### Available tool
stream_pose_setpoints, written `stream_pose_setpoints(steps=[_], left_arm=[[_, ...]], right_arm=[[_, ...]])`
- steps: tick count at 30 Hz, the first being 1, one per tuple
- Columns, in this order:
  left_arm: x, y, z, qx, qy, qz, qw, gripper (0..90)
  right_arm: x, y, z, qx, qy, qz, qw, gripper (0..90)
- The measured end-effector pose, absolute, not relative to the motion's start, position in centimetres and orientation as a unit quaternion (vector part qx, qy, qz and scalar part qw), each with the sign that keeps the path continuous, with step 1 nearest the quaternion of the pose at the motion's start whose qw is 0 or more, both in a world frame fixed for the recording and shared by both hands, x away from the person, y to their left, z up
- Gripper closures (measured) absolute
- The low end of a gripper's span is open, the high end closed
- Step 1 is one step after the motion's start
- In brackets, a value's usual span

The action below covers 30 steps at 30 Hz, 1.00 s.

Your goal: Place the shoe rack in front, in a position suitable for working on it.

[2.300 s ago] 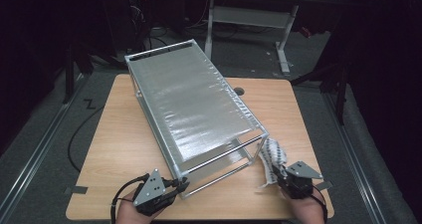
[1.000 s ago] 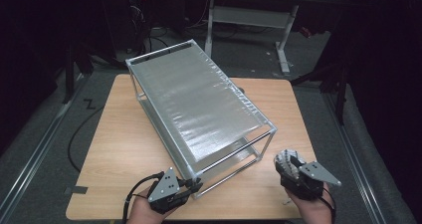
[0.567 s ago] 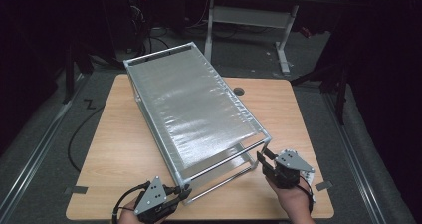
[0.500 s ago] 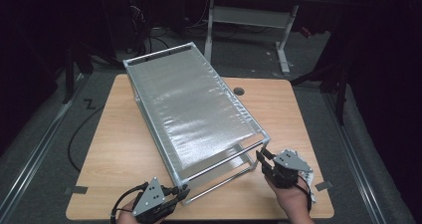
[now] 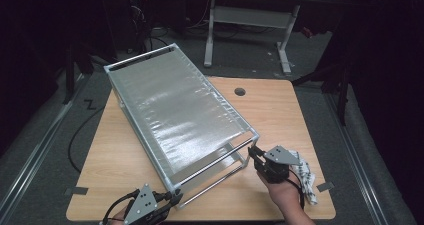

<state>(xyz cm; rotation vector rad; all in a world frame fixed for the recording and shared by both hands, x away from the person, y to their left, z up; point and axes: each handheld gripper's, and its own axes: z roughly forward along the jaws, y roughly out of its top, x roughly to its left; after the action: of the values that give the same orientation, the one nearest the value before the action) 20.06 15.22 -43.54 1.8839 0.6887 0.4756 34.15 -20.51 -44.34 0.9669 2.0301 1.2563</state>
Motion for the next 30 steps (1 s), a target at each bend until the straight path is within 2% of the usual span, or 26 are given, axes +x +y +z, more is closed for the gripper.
stream_pose_setpoints(steps=[4,9,16,30], left_arm=[[19.8,15.0,-43.6,0.781,0.295,0.205,0.511,80.3],[20.4,13.5,-43.6,0.779,0.297,0.208,0.512,80.3],[22.7,10.0,-43.6,0.783,0.281,0.212,0.512,80.2],[29.2,1.1,-43.9,0.776,0.265,0.226,0.526,79.9]], right_arm=[[35.4,-19.7,-44.3,0.354,0.762,0.47,0.271,79.3],[36.2,-19.5,-44.0,0.371,0.749,0.469,0.284,66.2],[34.9,-22.5,-43.5,0.407,0.721,0.474,0.298,58.6],[32.2,-26.3,-44.2,0.435,0.714,0.449,0.316,56.9]])
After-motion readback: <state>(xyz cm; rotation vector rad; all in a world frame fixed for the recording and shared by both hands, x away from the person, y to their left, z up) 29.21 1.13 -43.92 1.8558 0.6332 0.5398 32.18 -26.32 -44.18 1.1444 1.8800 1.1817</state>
